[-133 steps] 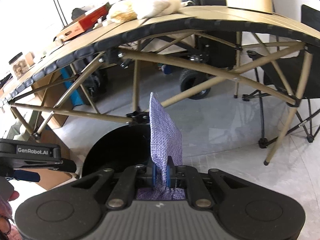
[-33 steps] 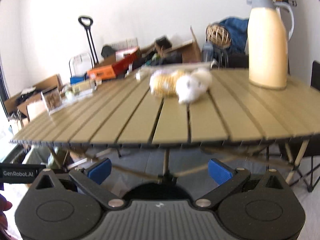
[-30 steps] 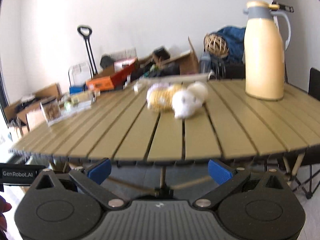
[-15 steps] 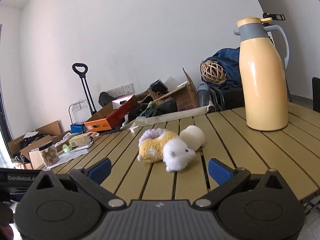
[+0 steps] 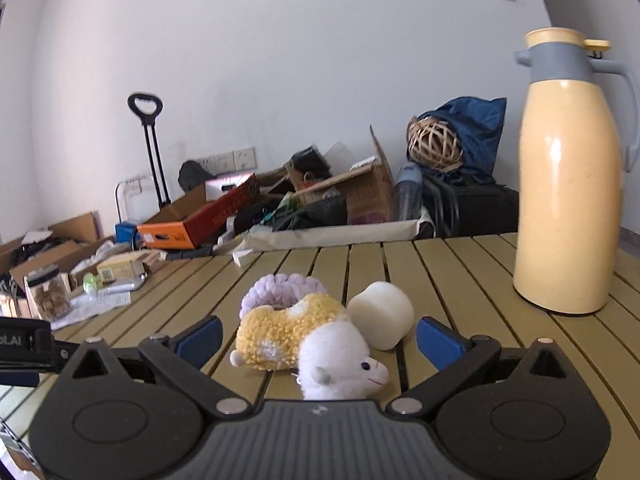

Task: Collect trash
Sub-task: 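Lower the right tool onto the yellow-white sheep plush and grasp it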

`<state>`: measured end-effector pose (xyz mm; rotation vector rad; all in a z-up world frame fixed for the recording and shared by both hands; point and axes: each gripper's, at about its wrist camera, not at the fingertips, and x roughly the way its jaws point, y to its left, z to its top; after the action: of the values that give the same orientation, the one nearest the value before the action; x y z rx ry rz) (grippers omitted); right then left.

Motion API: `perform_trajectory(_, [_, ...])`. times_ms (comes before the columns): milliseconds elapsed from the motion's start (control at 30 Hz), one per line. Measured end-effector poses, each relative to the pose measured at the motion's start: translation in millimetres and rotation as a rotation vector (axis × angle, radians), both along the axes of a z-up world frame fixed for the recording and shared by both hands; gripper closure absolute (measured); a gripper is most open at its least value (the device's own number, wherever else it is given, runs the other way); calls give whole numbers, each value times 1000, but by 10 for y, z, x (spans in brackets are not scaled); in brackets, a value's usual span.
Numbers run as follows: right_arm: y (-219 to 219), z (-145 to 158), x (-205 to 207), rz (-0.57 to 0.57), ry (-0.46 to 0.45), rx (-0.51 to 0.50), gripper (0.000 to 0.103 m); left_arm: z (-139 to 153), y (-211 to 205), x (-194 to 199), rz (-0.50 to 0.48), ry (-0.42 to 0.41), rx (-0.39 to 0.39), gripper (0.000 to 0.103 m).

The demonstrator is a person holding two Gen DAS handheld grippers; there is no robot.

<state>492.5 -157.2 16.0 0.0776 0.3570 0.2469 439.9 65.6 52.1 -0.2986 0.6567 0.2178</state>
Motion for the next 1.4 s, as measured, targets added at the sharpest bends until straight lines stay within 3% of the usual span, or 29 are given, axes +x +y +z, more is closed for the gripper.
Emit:
perform_trajectory(300, [165,-146,521,18,134,-125,0,-136,43,188,12,23,9,0])
perform_trajectory(467, [190,-247,756,24,223,-129,0,-206,51,259,22,36,39,0])
perform_trajectory(700, [285,-327,865,31,245,-158,1,-281,105,302,42,51,58,0])
perform_trajectory(867, [321,-370,895,39,271,-156,15,-277,112,268,39,46,66,0])
perform_trajectory(1033, [320,-365,868,27,266,-153,42,-291,124,251,41,48,69,0])
perform_trajectory(1400, [233,-332,819,40,233,-93,53,-304,72,238,28,48,75,0])
